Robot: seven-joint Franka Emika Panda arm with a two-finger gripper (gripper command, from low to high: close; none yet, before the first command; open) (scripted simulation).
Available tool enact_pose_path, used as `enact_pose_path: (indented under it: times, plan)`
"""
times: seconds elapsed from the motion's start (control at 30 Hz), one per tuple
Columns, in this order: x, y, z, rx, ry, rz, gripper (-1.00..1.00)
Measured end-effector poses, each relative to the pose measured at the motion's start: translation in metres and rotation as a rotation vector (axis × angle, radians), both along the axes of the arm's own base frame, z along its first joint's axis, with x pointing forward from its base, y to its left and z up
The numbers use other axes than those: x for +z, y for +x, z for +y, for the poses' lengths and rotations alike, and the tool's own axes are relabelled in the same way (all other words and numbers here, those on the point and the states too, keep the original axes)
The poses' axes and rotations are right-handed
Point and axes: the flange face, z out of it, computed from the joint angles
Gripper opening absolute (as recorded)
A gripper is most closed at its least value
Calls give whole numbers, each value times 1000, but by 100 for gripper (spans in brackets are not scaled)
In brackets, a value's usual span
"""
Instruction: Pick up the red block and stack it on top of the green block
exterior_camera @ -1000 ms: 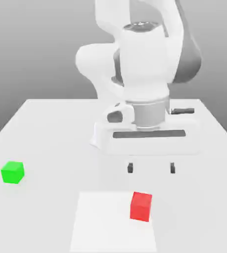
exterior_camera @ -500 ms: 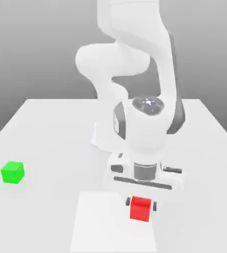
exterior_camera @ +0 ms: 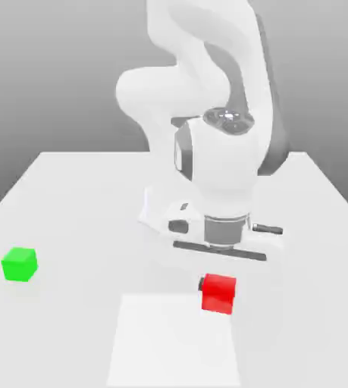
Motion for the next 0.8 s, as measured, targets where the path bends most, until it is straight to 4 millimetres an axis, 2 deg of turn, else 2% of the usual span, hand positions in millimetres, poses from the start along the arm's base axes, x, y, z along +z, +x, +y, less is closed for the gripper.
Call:
enact_pose_path:
  times: [0.17,0.37,0.6,0.8]
  plan:
    - [8,-3,-85,-228,1,-1,-100]
    - [17,-31,-180,-496,1,-2,-100]
    - [26,-91,-278,-806,1,-1,-100]
    - [33,-161,-342,-1058,1,0,-100]
